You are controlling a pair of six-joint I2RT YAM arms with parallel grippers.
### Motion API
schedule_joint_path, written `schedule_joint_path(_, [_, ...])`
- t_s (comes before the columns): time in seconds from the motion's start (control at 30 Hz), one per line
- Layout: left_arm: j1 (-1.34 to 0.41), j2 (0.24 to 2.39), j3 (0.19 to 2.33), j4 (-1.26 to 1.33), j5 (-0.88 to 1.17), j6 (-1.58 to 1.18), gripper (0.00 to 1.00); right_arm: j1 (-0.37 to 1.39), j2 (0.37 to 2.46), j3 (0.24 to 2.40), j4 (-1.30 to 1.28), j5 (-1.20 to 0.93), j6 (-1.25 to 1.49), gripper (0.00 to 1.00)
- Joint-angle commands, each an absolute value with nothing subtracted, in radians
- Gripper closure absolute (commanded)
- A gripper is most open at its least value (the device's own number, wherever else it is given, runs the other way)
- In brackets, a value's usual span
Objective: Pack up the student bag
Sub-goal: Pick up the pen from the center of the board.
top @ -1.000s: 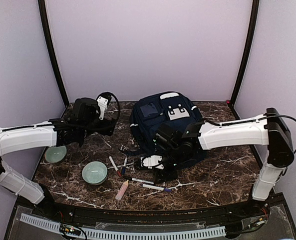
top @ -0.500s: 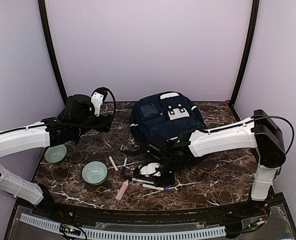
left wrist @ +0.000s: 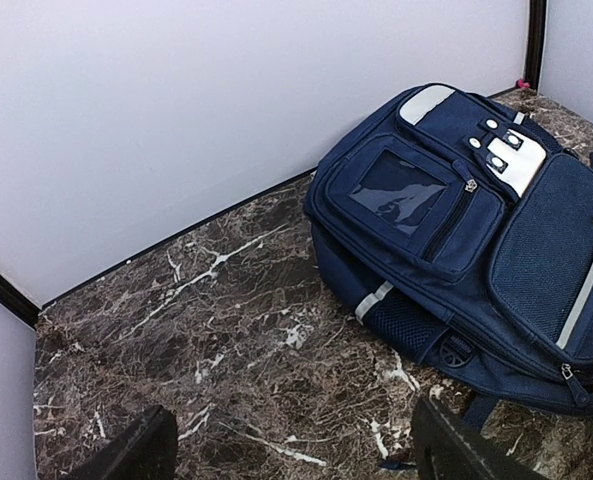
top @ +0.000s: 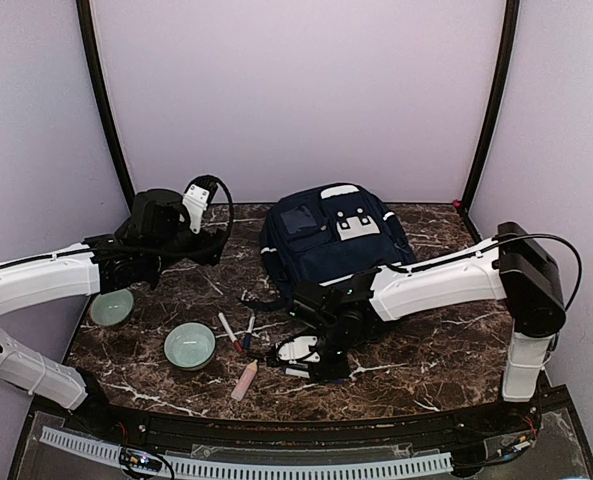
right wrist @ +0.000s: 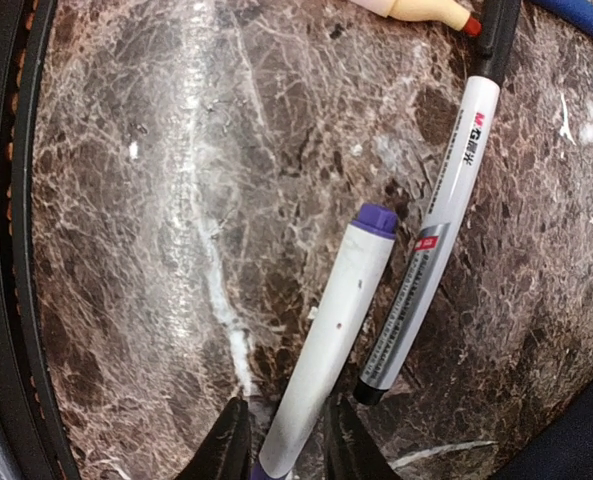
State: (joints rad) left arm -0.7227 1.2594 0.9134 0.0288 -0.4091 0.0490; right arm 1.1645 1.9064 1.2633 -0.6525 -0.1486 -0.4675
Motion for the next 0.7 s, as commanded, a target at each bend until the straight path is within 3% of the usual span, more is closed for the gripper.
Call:
schedule_joint_path(0.0, [-0.722,1.241,0.914,0.037,-0.399,0.063,0.17,1.175,1.924,1.256,-0.655,-0.106,-0.45,0.78])
schedule_joint_path(0.13, [-0.722,1.243,0.913,0.037,-0.396,0.064,0.18,1.175,1.912,1.238,-0.687,-0.095,-0.46,0.9])
schedule_joint_path(0.37, [-0.722,1.247,0.913,0.039,-0.393,0.067,0.18,1.167,1.854,1.162,-0.763,-0.076,-0.498,0.94])
schedule_joint_path(0.53, [-0.722,1.25,0.914,0.037,-0.384,0.066,0.18,1.14,1.782,1.063,-0.796,-0.052,-0.539,0.93])
schedule_joint_path(0.67, [-0.721,1.253,0.916,0.037,-0.383,0.067,0.18,1.134,1.755,1.074,-0.791,-0.067,-0.529,0.8])
